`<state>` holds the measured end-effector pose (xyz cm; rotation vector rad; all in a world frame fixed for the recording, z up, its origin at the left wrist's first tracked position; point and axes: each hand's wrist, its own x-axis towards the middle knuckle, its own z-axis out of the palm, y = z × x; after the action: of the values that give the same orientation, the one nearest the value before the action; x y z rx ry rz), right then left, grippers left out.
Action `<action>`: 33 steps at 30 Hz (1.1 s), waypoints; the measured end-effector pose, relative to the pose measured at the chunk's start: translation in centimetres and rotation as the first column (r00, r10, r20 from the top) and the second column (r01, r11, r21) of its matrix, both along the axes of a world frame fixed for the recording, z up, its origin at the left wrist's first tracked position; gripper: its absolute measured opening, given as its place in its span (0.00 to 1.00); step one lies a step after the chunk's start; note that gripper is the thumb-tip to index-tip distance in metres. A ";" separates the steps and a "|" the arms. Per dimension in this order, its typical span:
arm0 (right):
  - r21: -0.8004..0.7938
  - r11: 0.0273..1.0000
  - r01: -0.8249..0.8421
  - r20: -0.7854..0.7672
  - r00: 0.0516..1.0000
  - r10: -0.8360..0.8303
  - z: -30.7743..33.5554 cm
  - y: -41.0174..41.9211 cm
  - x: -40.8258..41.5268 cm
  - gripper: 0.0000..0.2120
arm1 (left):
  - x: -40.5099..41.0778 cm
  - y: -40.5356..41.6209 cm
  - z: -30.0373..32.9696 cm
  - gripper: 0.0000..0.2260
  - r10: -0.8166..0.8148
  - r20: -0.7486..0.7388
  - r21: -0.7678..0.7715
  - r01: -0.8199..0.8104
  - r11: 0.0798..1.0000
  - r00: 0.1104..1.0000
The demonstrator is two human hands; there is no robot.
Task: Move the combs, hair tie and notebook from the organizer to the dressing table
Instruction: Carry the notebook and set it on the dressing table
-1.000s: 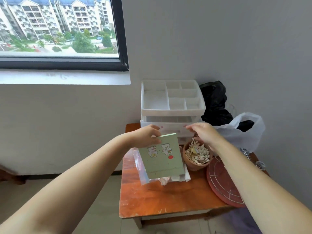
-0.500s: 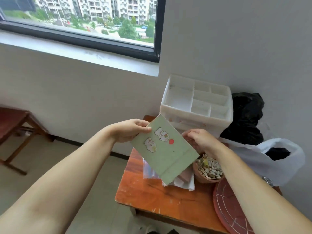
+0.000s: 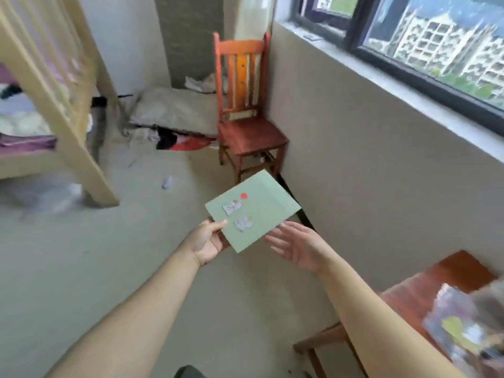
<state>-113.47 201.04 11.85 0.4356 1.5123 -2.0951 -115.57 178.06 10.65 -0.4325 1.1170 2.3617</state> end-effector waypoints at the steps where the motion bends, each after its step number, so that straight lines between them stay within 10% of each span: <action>1: 0.008 0.999 -0.038 0.002 0.999 0.038 -0.2 -4.2 -0.9 0.04 | 1.2 -3.7 -0.4 0.15 0.058 0.018 0.001 -0.058 0.998 0.998; 11: 0.128 0.792 -0.596 -0.040 0.795 0.605 -0.2 -42.1 -0.5 0.06 | 16.0 -34.7 -1.3 0.14 0.569 0.033 -0.112 -0.562 0.819 0.822; 17: 0.246 0.465 -0.851 -0.017 0.475 0.880 -1.0 -61.2 1.0 0.06 | 23.9 -49.3 -2.1 0.13 0.764 0.045 -0.329 -0.712 0.620 0.644; 33: 0.438 -0.175 -0.882 -0.013 -0.201 0.980 -1.2 -114.9 13.7 0.12 | 39.1 -89.6 -2.7 0.08 0.993 0.075 -0.476 -0.872 0.114 0.089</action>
<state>-99.75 86.10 10.69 -0.9743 1.4190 -0.5394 -76.43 88.48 7.94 -2.3569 1.1349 2.7732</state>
